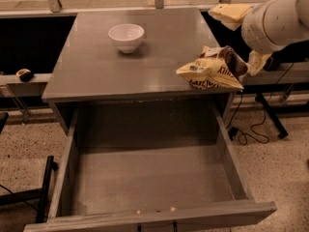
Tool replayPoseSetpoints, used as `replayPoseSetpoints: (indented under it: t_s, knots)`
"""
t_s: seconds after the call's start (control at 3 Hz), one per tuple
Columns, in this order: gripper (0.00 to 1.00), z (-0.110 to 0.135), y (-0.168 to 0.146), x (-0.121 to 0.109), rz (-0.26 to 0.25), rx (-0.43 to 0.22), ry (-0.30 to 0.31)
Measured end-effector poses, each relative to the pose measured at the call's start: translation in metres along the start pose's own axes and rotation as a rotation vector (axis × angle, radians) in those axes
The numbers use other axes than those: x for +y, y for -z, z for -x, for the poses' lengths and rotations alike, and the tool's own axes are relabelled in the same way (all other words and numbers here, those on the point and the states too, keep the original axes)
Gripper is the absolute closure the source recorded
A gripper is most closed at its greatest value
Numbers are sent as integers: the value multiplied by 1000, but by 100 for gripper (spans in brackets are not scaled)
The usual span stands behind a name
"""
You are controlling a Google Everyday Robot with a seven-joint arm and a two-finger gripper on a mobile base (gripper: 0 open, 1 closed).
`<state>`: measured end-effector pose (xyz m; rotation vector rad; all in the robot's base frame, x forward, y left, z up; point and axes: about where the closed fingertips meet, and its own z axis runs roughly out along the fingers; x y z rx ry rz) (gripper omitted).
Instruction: Pick brown chip bag from top drawer and place on counter
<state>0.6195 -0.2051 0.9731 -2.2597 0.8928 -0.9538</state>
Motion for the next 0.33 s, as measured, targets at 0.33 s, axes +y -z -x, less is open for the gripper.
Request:
replayPoseSetpoints:
  t_s: [0.33]
  knots:
    - [0,-4,8,0,-5,18,-1]
